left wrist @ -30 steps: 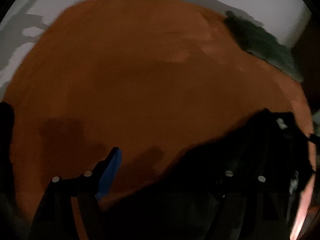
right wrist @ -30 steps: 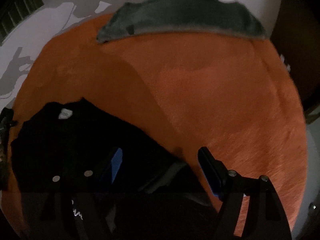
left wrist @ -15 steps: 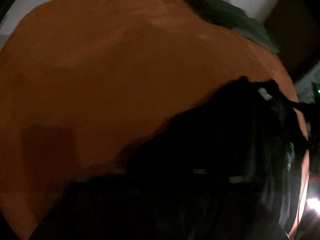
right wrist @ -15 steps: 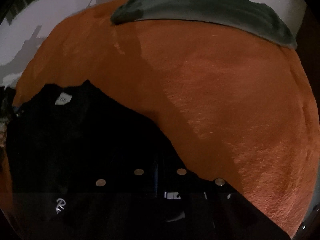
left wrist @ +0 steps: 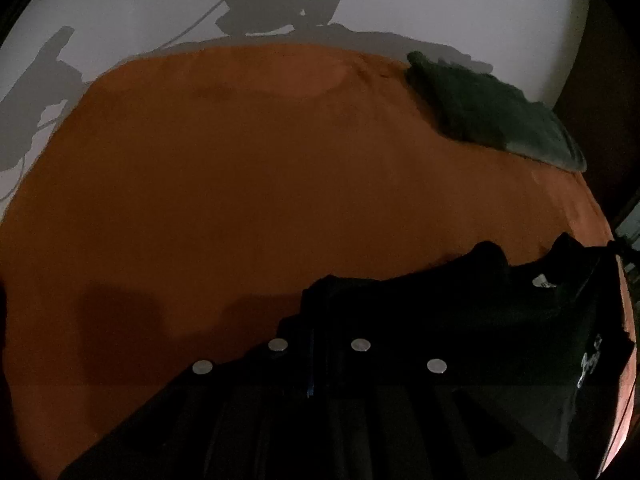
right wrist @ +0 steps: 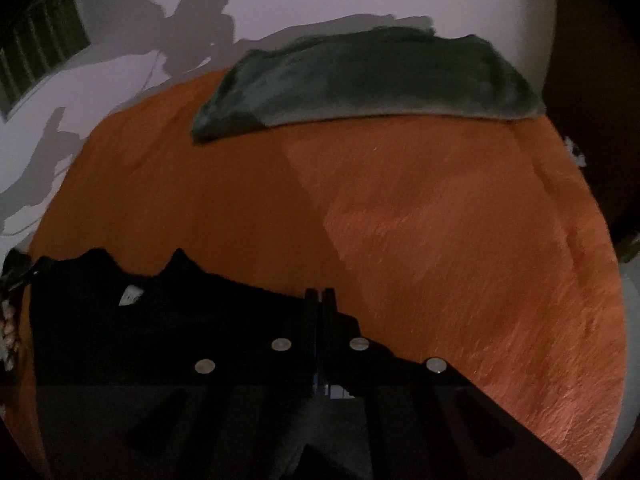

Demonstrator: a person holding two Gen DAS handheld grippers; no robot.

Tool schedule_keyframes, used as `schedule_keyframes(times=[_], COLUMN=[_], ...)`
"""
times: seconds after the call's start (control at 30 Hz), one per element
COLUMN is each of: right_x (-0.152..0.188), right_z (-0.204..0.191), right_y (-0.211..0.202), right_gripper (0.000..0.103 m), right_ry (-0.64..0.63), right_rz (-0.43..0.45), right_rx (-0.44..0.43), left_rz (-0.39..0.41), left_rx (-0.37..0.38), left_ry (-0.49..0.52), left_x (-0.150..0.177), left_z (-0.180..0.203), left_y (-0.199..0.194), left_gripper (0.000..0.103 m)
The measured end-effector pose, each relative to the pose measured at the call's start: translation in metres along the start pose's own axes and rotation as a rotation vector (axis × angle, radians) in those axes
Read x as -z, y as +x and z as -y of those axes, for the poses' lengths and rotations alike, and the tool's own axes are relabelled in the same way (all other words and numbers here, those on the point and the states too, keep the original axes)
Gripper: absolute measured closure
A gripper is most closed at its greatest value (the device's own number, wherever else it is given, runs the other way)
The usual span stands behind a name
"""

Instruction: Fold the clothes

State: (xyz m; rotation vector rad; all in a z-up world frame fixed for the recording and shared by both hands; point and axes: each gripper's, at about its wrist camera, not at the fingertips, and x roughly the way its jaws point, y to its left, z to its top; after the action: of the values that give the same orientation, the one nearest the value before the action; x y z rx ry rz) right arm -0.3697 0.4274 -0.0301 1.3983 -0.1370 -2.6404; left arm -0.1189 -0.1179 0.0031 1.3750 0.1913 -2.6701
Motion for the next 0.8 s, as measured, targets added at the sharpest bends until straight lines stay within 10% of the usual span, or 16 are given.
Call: schedule_keyframes(times=[0.43,0.67,0.8], right_x=[-0.075,-0.066,-0.013], right_z=[-0.008,0.020,0.049], right_y=[0.004,0.016,0.011], right_gripper=[0.103,0.102,0.055], right_ry=[0.079,0.154,0.110], right_rz=[0.167,0.046,-0.077], right_rx=[0.170,-0.029,0.051], left_rz=[0.059,-0.198,-0.172], left_rx=[-0.179,-0.123,-0.060], left_ry=[-0.136,-0.034,-0.093], left_x=[-0.034,-0.018,0.009], left_z=[0.012,0.017,-0.024], left_y=[0.005,0.031,-0.025], left_gripper=[0.099,0.081,0.053])
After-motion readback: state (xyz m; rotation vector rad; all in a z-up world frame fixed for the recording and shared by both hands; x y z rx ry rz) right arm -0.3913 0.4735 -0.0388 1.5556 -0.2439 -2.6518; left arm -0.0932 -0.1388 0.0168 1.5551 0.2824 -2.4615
